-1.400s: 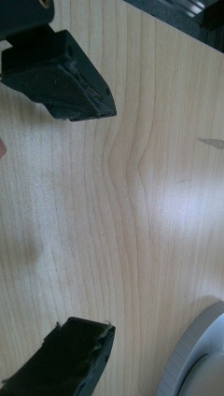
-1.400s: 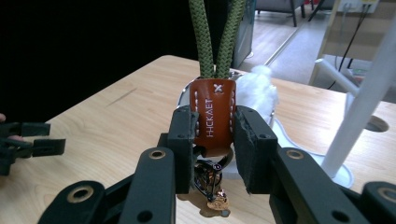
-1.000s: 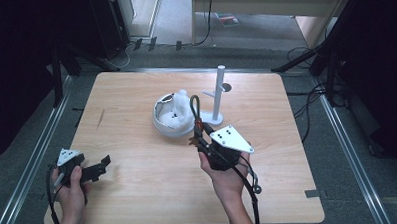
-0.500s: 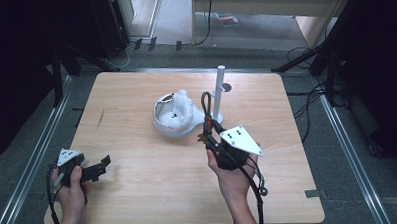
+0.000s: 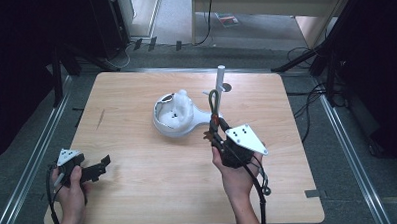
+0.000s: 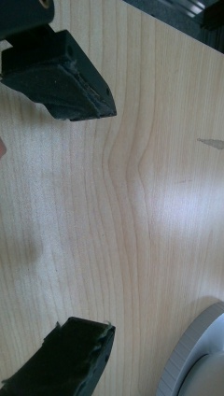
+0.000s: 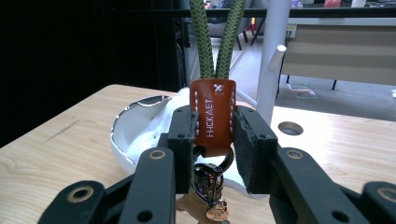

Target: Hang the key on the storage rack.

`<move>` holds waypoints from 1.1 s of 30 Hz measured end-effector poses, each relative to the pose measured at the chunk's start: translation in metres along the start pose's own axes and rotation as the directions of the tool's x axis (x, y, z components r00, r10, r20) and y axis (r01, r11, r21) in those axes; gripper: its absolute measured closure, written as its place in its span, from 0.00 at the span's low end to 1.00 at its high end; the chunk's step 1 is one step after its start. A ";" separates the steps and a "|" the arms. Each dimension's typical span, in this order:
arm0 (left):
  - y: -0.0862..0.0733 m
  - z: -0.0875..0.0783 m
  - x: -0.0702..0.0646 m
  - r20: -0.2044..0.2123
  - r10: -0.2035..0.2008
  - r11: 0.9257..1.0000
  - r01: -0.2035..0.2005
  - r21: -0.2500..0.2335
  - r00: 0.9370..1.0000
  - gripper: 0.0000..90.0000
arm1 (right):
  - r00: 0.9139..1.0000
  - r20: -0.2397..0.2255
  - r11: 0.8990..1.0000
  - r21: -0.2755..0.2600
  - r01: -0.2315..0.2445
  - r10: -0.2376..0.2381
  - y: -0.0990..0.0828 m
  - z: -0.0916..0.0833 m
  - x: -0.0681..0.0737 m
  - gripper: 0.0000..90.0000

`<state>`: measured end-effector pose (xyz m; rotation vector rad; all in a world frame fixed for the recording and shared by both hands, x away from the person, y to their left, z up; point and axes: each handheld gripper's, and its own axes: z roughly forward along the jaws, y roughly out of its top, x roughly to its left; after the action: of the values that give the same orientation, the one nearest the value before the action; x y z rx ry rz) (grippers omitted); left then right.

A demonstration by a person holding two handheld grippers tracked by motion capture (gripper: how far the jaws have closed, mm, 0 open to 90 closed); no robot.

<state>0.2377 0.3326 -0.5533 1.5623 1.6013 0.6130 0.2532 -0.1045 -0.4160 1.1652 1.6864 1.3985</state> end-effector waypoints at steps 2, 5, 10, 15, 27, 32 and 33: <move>0.000 0.000 0.000 0.000 0.000 1.000 0.000 0.001 1.000 0.00 | 1.000 0.005 1.000 0.004 0.001 -0.001 -0.001 0.001 -0.001 0.78; 0.000 0.000 0.000 0.000 -0.001 1.000 0.001 0.002 1.000 0.00 | 1.000 0.017 1.000 0.004 0.001 -0.001 -0.002 0.002 -0.003 0.78; 0.000 0.000 0.000 0.000 0.000 1.000 0.000 0.003 1.000 0.00 | 0.999 0.033 1.000 0.002 -0.005 0.005 -0.002 0.004 -0.008 0.78; 0.000 0.000 0.000 -0.001 0.001 1.000 -0.001 0.002 1.000 0.00 | 0.999 0.048 1.000 0.008 -0.012 0.011 -0.003 0.008 -0.014 0.78; 0.000 -0.001 0.000 0.008 0.005 1.000 -0.005 -0.028 1.000 0.01 | 0.995 0.093 0.999 0.035 -0.020 0.017 -0.008 0.022 -0.023 0.78; -0.001 -0.003 -0.002 0.009 0.012 0.996 -0.011 -0.085 1.000 0.00 | 0.994 0.110 0.999 0.049 -0.017 0.012 -0.011 0.028 -0.027 0.78; -0.001 -0.004 -0.002 0.000 0.017 0.994 -0.017 -0.108 1.000 0.00 | 0.993 0.117 0.999 0.049 -0.018 0.012 -0.012 0.029 -0.027 0.78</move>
<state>0.2337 0.3312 -0.5514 1.4979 1.5301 0.6969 0.2875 -0.1185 -0.4357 1.2646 1.6423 1.2780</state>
